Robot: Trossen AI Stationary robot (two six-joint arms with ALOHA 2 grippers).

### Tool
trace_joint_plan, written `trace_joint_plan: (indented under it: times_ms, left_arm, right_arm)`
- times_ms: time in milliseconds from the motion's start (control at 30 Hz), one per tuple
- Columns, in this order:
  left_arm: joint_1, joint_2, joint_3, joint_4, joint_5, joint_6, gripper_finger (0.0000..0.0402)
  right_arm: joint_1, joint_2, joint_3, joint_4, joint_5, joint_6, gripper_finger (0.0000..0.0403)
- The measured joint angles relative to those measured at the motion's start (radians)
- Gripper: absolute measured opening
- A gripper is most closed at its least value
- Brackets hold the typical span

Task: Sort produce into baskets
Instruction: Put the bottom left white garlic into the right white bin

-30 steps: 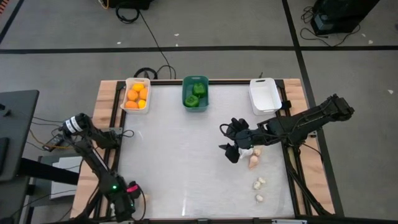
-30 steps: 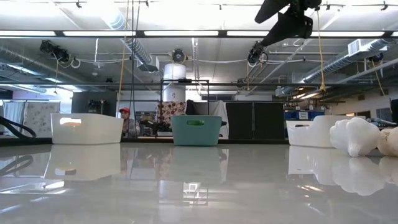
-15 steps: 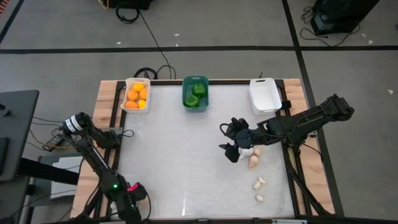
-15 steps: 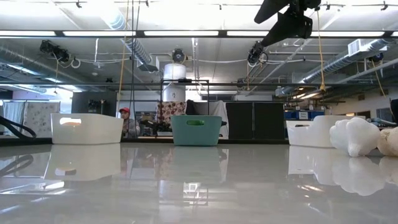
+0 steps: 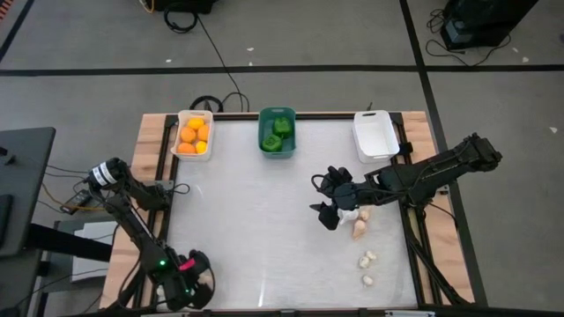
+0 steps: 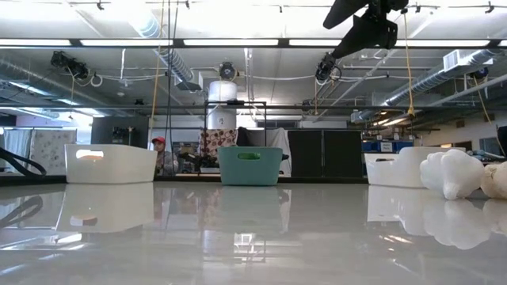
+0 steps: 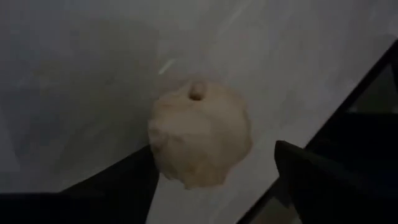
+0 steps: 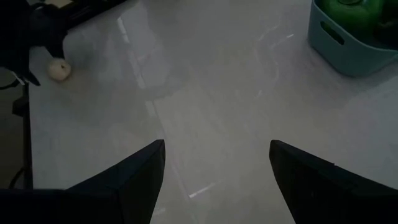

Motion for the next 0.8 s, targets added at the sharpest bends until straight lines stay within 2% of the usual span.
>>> trace_joint_plan:
  times_ms: [100, 300, 400, 467, 567, 700, 800]
  left_arm:
    - [0.0, 0.001, -0.001, -0.009, -0.003, -0.002, 0.027]
    - [0.006, 0.002, -0.004, -0.019, -0.002, -0.007, 0.0151]
    - [0.008, 0.003, -0.004, -0.011, -0.012, -0.022, 0.011]
    - [0.011, 0.004, -0.004, 0.007, -0.024, -0.023, 0.0099]
    - [0.023, 0.005, -0.005, 0.035, -0.028, 0.0, 0.0102]
    - [0.074, -0.002, 0.011, 0.057, -0.074, 0.09, 0.012]
    - [0.136, -0.024, 0.044, 0.063, -0.131, 0.227, 0.0124]
  right_arm:
    - [0.0, 0.0, 0.0, 0.0, -0.002, 0.0, 0.0299]
    - [0.0, 0.0, 0.0, 0.0, -0.004, 0.0, 0.0297]
    - [0.0, 0.0, 0.0, 0.0, -0.007, 0.0, 0.0291]
    - [0.0, 0.0, 0.0, 0.0, -0.008, 0.0, 0.0286]
    - [0.0, 0.0, 0.0, 0.002, -0.021, 0.0, 0.028]
    - [-0.002, 0.0, 0.0, 0.081, -0.139, 0.0, 0.0279]
    - [-0.002, 0.0, 0.0, 0.194, -0.218, 0.002, 0.0279]
